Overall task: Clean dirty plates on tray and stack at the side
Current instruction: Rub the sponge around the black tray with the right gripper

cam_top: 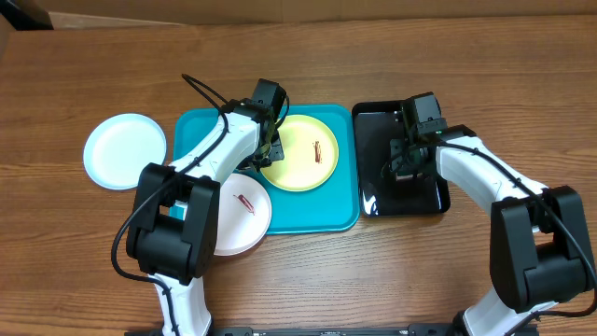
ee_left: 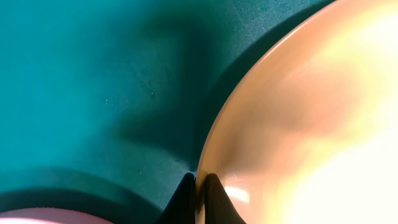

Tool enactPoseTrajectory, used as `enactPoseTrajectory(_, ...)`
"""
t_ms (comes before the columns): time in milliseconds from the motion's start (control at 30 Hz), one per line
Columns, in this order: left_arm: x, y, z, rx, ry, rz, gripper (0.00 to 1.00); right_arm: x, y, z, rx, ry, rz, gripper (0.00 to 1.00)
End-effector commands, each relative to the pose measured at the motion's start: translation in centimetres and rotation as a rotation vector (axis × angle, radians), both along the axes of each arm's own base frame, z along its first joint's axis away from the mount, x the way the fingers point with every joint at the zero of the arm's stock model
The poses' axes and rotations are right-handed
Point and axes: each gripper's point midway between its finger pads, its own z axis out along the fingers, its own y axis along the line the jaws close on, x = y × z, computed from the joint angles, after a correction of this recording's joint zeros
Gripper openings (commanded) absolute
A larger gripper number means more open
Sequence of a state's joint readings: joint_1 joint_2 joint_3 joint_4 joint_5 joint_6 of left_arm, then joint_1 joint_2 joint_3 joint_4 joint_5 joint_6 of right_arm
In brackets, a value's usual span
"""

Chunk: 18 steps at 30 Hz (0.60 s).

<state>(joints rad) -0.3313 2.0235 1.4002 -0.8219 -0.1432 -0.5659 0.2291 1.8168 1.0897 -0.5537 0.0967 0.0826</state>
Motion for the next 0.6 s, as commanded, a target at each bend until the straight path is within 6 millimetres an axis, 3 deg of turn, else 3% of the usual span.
enactPoseTrajectory(0, -0.2, 0.2, -0.4, 0.002, 0.014, -0.015, 0.04, -0.1, -0.2, 0.0, -0.01, -0.004, 0.005, 0.56)
enactPoseTrajectory(400, -0.2, 0.2, -0.4, 0.003, 0.014, -0.015, 0.04, -0.5, -0.3, -0.7, -0.009, -0.002, 0.005, 0.54)
enactPoseTrajectory(467, -0.2, 0.2, -0.4, 0.002, 0.014, -0.015, 0.04, -0.5, -0.1, -0.6, 0.001, -0.003, 0.008, 0.47)
enactPoseTrajectory(567, -0.2, 0.2, -0.4, 0.002, 0.015, -0.015, 0.16, -0.1, 1.0, 0.0, 0.054, -0.003, 0.027, 0.28)
